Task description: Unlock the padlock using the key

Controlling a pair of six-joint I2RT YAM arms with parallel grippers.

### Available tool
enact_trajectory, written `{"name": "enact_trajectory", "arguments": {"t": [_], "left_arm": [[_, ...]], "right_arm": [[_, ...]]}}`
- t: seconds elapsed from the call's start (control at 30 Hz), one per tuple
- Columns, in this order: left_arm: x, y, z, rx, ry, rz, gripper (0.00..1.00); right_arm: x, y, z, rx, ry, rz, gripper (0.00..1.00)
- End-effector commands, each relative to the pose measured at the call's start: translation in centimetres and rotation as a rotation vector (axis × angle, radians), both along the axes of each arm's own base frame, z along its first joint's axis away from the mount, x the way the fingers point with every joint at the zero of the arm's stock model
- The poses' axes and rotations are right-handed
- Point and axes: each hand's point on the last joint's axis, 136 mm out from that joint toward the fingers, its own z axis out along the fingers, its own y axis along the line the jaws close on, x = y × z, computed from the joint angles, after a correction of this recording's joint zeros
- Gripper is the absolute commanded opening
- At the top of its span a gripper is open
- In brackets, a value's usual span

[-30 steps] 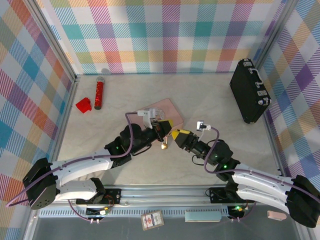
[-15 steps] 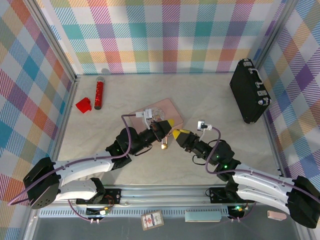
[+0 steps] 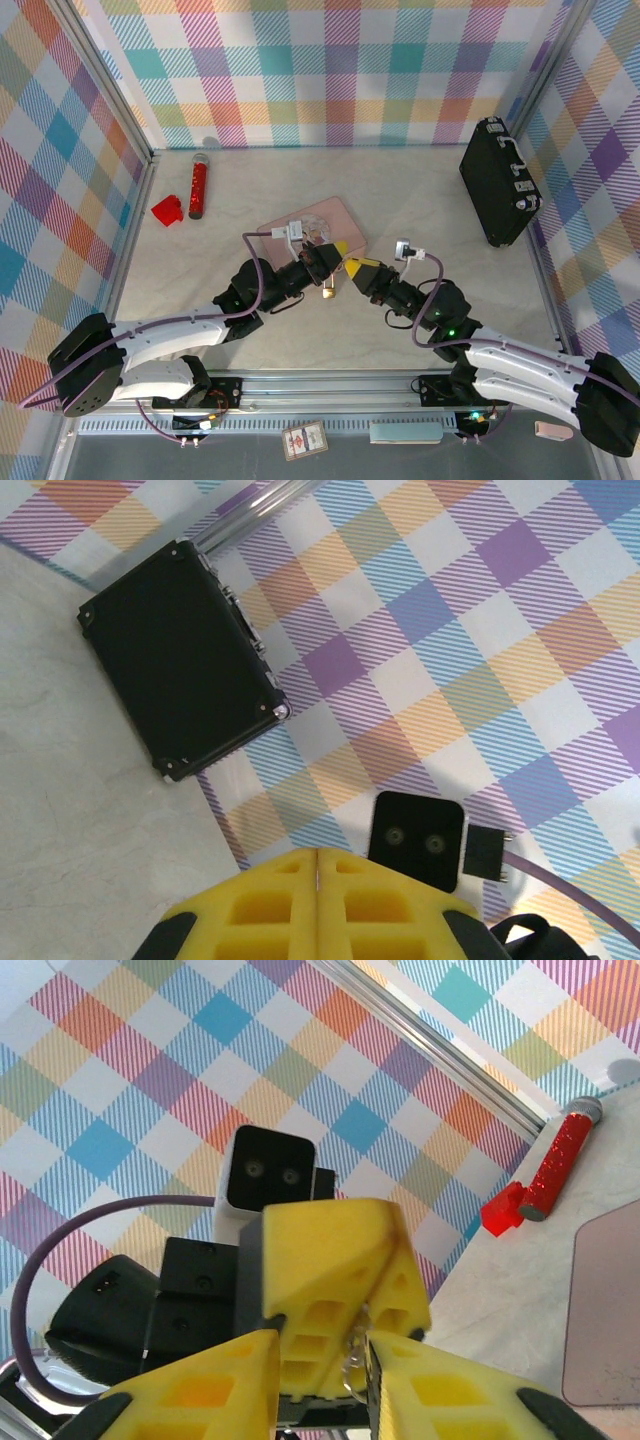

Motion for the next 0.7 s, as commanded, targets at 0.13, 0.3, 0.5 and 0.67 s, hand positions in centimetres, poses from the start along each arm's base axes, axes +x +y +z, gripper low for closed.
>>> {"name": "enact_trajectory", "arguments": {"t": [0.13,0.3,0.5,0.67], "left_arm": [[-1.1,-0.7,1.5,-0.071,-0.033,-0.044,0.00],[-1.3,-0.6,2.1,-0.093,-0.040,-0.052,0.00],[-1.6,-0.2,2.7,-0.111,-0.051,-0.050,0.00],[-1.6,0.0,2.8,-0.120,-0.050,-0.049,0.00]], "right_arm": [[-0.2,0.1,2.6,0.055,-0.036,0.012,0.33],[0.2,-0.2,1.8,0.057,-0.004,-0.011,0.33],[0.5,-0.6,1.2,0.051,0.014,-0.034,0.32],[0.4,-0.5,1.5,0.055,0.010,-0.030,0.30]]}}
